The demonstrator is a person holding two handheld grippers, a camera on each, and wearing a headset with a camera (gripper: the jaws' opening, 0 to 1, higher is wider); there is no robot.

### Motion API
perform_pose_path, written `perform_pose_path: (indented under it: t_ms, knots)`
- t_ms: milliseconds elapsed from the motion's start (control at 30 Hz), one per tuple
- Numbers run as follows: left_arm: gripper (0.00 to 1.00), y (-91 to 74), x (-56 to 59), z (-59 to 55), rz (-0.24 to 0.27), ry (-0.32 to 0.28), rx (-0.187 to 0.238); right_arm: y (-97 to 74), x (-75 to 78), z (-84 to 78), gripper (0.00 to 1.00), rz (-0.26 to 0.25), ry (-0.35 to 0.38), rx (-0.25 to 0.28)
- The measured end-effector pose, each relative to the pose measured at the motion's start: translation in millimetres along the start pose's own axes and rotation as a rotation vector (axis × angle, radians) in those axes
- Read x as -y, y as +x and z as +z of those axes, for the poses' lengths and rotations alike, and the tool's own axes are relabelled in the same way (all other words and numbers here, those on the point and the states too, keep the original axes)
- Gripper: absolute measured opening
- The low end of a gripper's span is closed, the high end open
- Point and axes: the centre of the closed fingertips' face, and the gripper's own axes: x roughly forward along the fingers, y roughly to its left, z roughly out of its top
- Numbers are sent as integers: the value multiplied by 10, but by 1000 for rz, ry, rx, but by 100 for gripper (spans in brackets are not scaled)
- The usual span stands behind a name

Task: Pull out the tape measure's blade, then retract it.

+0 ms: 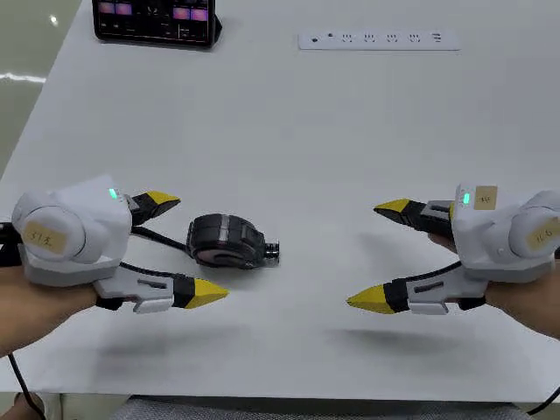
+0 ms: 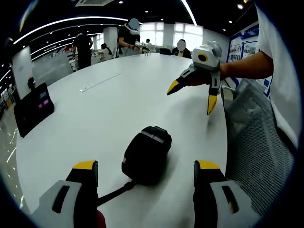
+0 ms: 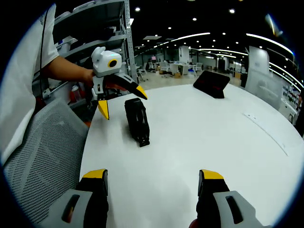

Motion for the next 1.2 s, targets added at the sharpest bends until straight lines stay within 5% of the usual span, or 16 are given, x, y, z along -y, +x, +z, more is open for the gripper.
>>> perform_pose_path:
  t_ms: [667,1000,1200]
  knots:
    - [54,137,-76,-138,-37,61,-80,184,36,22,74,36,-23,-15]
    - [42,152,-168,-133,-31,90,-84,228,61,15,72,45,-17,-14]
    - [37,165,-130,-139,-64,100,-89,259,78,9,71,51,-12,-12]
